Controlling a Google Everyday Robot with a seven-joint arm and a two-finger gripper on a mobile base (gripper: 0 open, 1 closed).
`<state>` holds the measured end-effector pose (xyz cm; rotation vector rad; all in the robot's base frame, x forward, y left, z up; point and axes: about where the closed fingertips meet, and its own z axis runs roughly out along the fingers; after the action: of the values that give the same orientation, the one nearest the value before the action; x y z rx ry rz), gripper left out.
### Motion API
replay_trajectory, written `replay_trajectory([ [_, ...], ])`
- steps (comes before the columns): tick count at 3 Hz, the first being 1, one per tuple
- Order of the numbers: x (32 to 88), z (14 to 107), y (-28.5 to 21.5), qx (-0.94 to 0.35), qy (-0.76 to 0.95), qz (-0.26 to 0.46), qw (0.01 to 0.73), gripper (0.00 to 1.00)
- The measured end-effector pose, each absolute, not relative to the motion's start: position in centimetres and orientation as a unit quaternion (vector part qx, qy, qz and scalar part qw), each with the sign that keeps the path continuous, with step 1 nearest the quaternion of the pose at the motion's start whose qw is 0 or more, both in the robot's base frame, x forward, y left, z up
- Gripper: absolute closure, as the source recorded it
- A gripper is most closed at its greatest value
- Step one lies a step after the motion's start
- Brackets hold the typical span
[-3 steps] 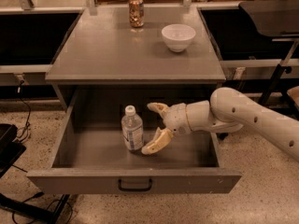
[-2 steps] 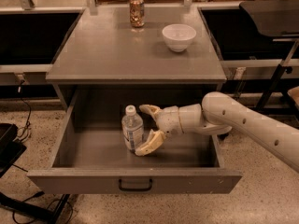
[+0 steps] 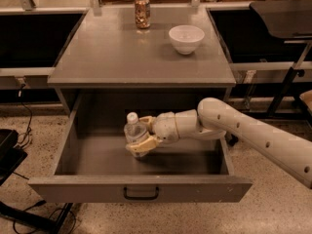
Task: Pick blue plastic bottle from top drawer and place on counter
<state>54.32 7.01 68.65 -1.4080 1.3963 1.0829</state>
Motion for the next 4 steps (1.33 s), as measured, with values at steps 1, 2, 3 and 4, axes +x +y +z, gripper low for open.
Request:
replay_trajectory([
  [1, 54.6, 68.5, 8.2, -0.573, 0.549, 0.439, 0.422, 0.66],
  [2, 55.7, 70.8, 8.6, -0.592, 0.551, 0.428, 0.403, 0.89],
  [3, 57.9, 77.8, 9.7, -0.613, 0.557, 0.407, 0.385, 1.00],
  [4, 60.7, 86.5, 12.8, -0.613, 0.562, 0.396, 0.389, 1.00],
])
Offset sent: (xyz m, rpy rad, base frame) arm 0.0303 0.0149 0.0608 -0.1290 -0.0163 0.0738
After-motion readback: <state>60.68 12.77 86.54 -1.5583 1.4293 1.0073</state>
